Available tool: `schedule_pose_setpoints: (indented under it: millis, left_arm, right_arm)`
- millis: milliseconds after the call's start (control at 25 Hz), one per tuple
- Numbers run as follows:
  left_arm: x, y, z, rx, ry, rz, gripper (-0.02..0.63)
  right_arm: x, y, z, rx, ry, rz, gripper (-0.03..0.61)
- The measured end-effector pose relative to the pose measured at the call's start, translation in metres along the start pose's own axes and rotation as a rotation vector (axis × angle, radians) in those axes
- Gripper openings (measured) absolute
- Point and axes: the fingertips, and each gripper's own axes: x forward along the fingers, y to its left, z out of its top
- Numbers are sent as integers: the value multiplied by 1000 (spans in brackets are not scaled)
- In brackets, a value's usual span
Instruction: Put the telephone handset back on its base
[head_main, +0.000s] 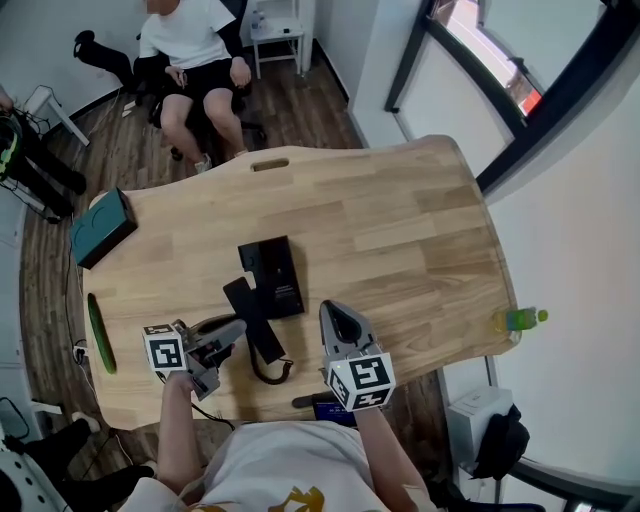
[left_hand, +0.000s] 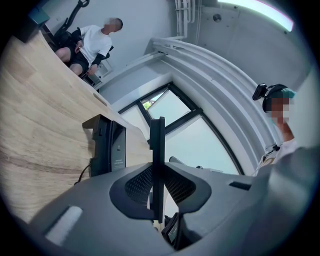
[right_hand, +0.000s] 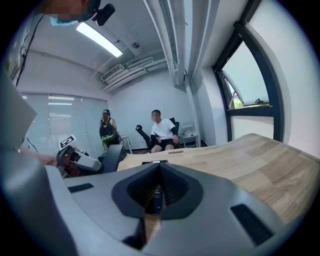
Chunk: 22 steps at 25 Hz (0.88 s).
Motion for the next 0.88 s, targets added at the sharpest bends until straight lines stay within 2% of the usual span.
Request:
schedule_pose_setpoints:
  millis: [880]
  left_arm:
    - [10, 35, -3, -35, 48, 29, 69]
  right_arm:
    - [26, -11, -28, 34, 66, 10, 3]
